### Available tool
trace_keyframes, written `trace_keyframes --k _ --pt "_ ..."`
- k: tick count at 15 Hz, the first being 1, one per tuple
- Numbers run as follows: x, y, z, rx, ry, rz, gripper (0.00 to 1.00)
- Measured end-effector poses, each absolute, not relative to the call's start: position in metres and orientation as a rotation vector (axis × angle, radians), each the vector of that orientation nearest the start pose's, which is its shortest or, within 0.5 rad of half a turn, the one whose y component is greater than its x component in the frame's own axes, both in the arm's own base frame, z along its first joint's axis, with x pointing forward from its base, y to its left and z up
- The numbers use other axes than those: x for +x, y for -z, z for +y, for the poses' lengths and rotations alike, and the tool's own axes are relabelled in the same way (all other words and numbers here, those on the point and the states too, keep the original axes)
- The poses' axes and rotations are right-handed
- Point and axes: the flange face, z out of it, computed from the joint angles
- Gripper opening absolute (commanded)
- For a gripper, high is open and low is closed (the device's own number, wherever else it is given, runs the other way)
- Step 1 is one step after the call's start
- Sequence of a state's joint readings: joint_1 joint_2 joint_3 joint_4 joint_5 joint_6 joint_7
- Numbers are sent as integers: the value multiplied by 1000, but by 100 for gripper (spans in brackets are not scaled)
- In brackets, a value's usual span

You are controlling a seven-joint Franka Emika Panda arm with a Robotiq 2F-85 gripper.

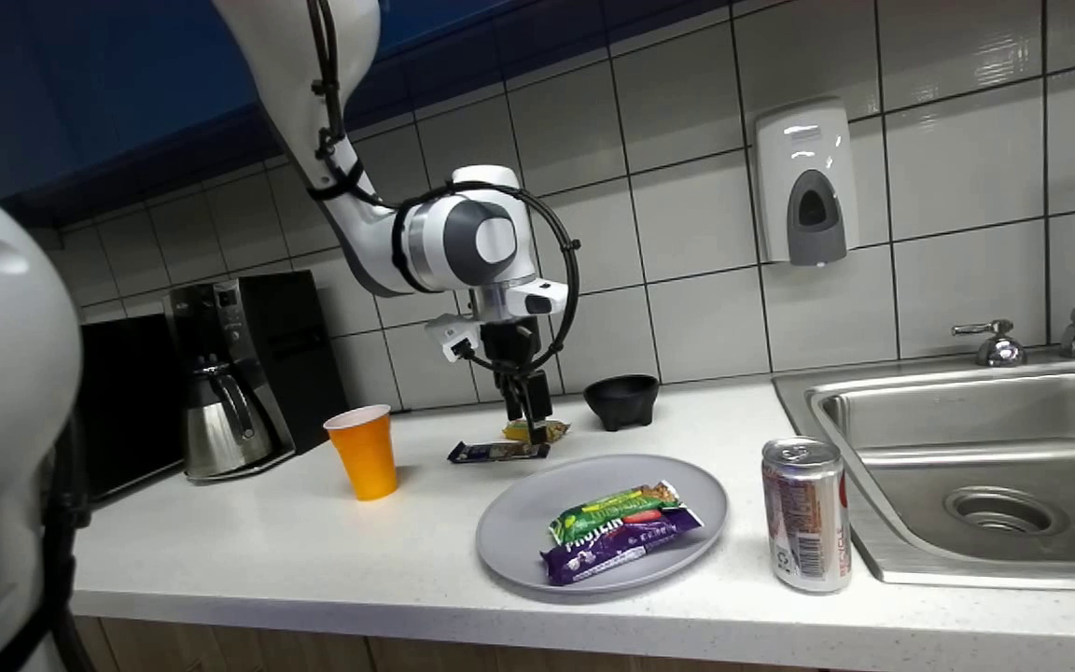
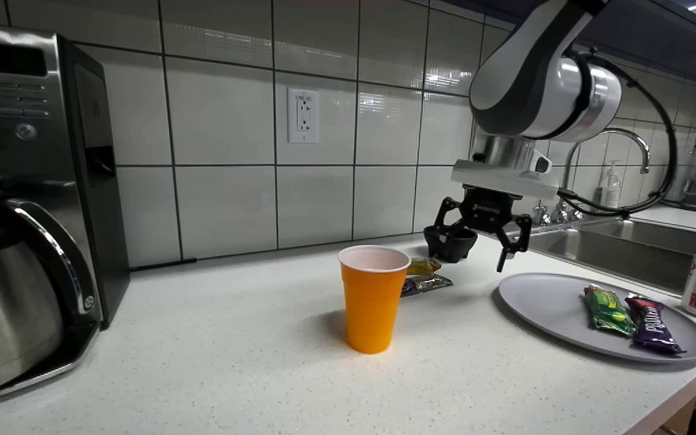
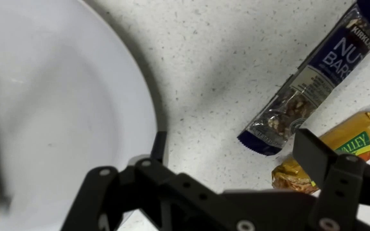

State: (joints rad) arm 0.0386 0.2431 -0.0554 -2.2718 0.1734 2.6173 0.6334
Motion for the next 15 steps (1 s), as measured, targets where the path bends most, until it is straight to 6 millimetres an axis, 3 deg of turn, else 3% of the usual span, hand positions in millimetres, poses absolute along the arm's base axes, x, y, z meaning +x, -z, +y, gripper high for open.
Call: trace_keyframes --k 8,15 --pt "589 -244 36 -2792 53 1195 100" --pt "604 -249 69 -2771 -61 1289 100"
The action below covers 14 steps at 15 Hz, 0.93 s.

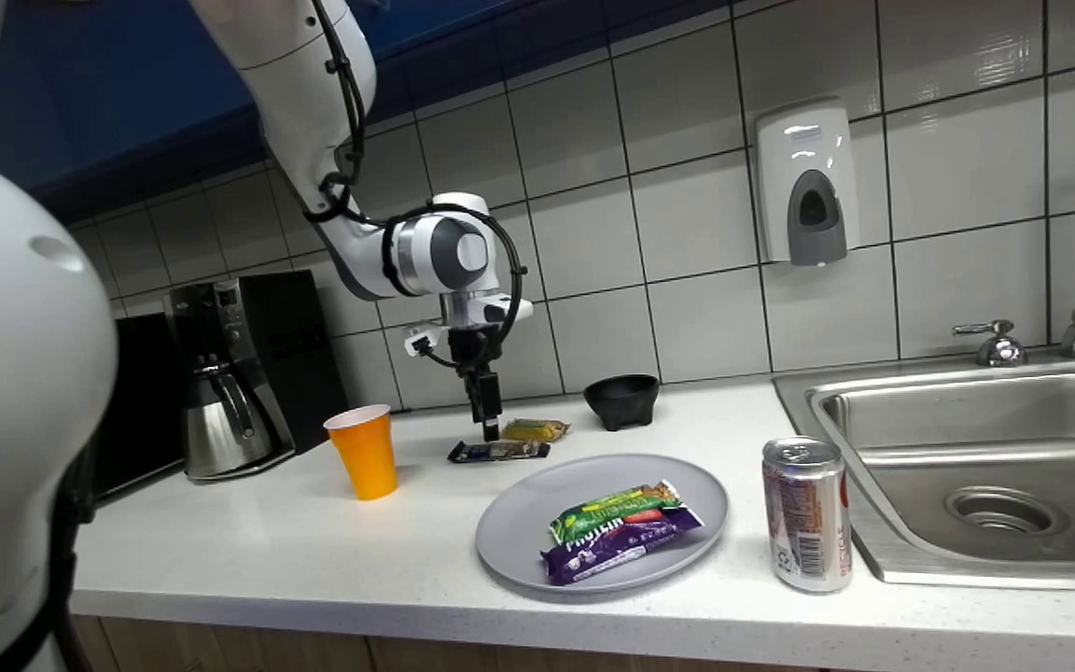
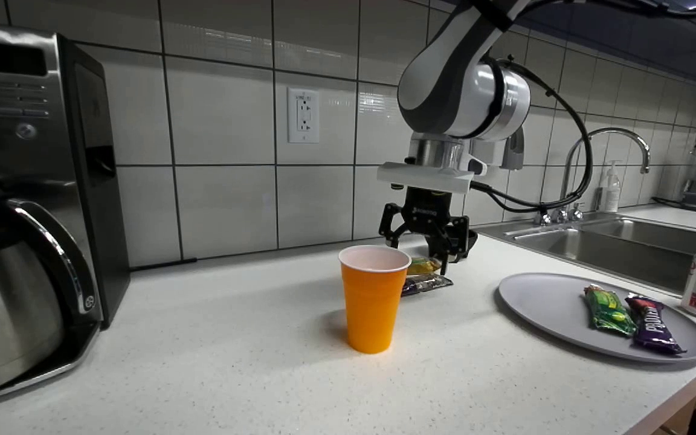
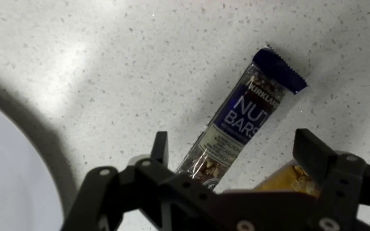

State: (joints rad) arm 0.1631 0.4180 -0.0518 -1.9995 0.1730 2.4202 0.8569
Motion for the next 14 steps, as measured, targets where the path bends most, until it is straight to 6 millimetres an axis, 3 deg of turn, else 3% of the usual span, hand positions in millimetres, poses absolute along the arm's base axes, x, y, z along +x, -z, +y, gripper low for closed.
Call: trace_keyframes --k 12,13,14 --pt "614 -212 78 -2692 -103 1549 100" --pt "615 -209 78 -2689 -105 1556 75" --pt "615 -208 78 -2688 -107 1561 74"
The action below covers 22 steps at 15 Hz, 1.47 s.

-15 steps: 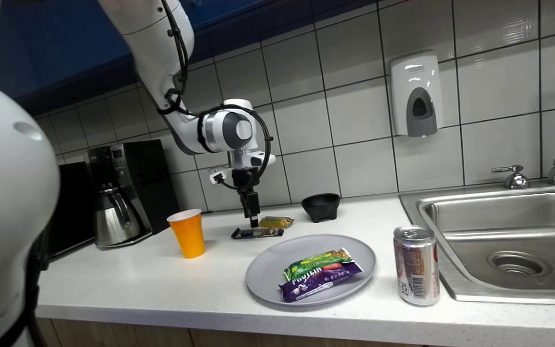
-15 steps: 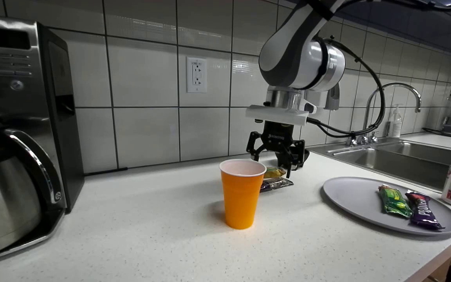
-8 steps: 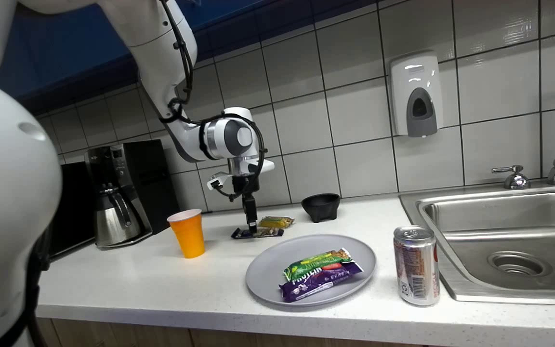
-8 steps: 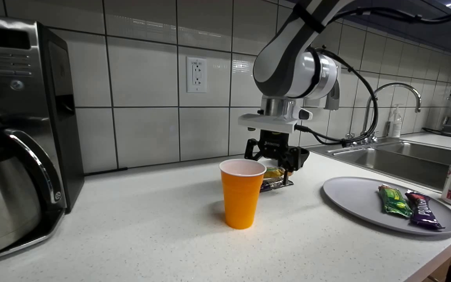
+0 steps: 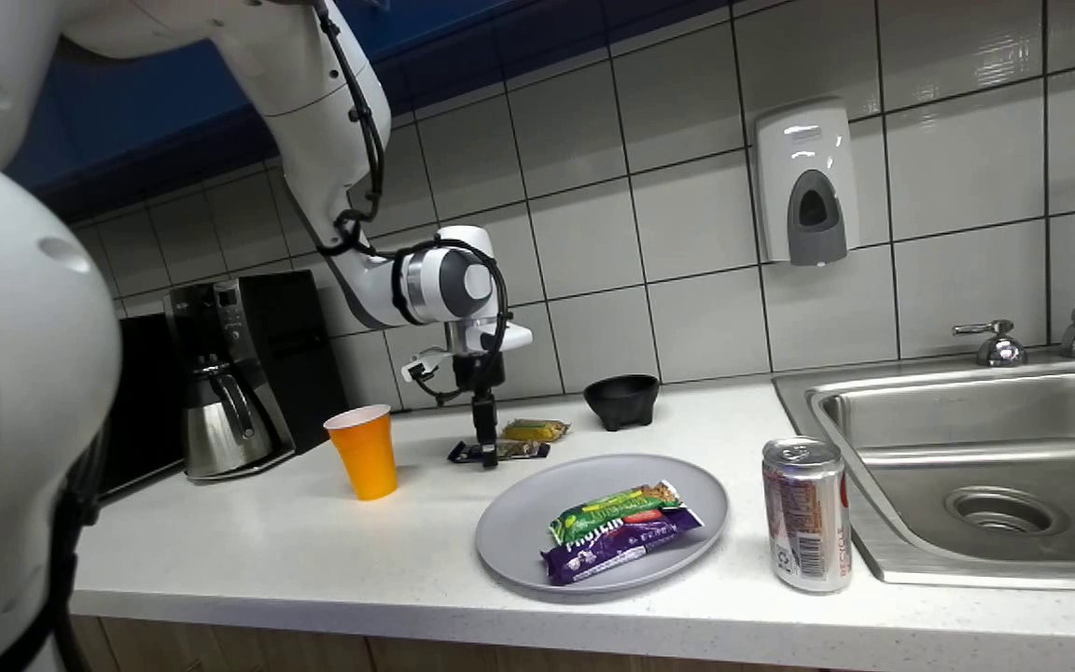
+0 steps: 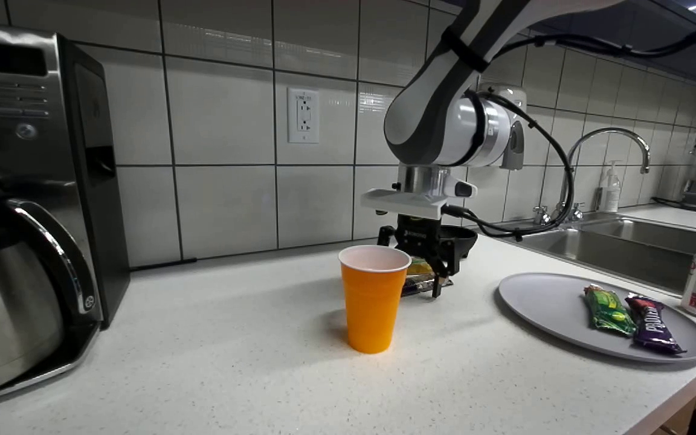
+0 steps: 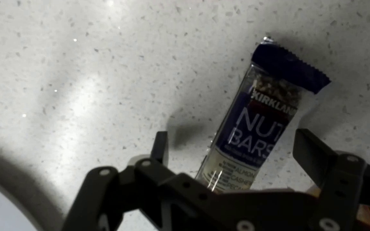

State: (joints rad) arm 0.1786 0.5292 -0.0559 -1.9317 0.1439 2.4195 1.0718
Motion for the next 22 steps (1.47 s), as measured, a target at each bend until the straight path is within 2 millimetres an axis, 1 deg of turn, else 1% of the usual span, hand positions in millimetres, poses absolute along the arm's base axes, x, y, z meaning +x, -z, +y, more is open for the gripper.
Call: trace_keyframes --k 2,3,7,9,16,20,22 --pt "616 -206 78 -2688 -107 1563 58" --pt "618 -208 78 -2686 -101 1561 49" --pt "624 -214 79 -2680 -84 1555 18" --pt "625 -216 79 -2688 -79 1549 7" --pt "624 -217 80 -2720 -92 1532 8" --pt "620 -224 82 -2733 -98 1506 8" --pt "614 -229 81 -2742 -100 1488 8"
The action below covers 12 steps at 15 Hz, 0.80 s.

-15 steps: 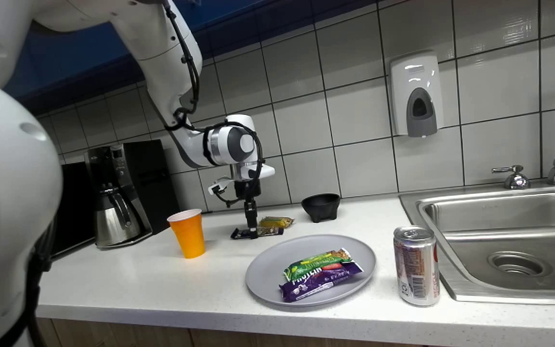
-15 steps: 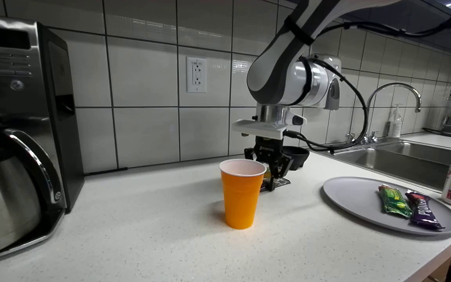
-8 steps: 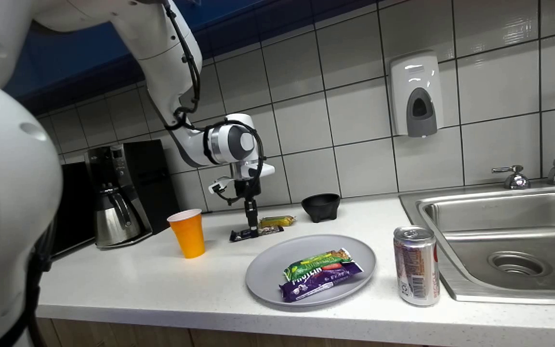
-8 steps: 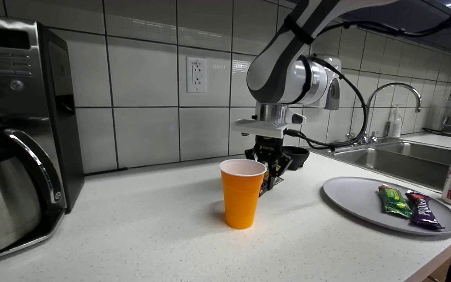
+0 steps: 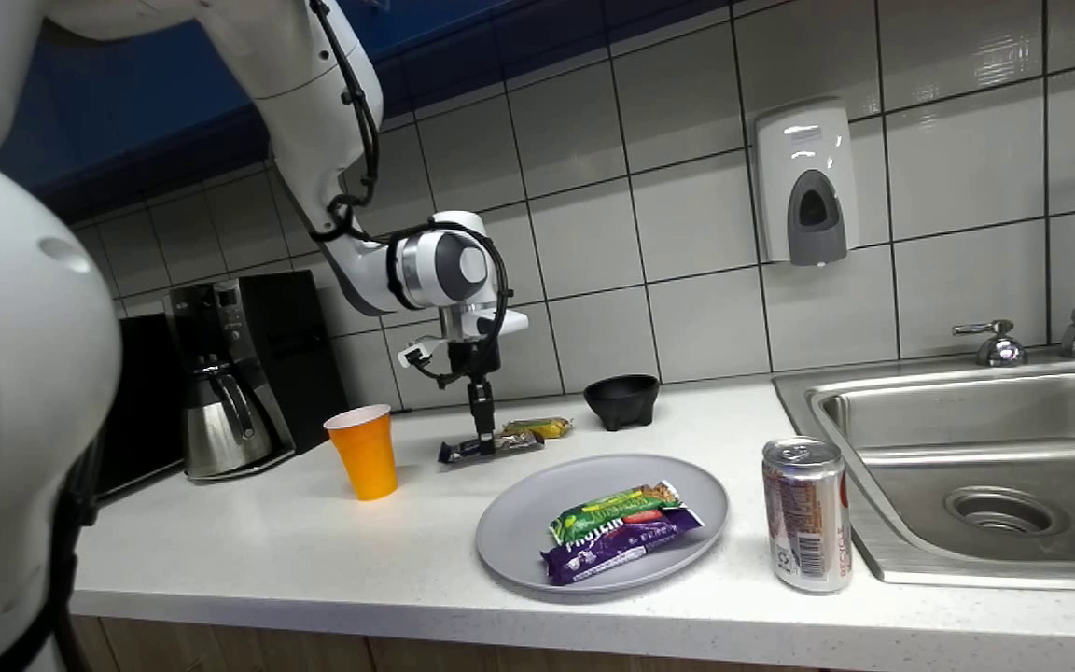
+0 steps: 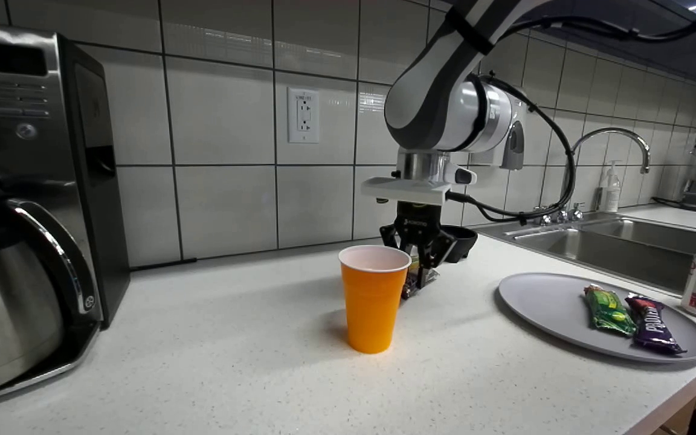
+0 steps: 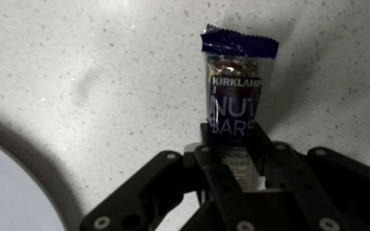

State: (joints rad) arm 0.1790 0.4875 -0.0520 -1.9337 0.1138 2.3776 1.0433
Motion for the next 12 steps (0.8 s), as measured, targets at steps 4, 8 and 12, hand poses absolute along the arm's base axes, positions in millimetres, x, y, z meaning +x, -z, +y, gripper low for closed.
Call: trace_keyframes --k 4,8,12 --pt "593 -237 77 -2764 -117 1464 8" --pt "571 -247 65 -2792 -118 1459 8" --pt "551 -258 43 -2836 -90 1457 8"
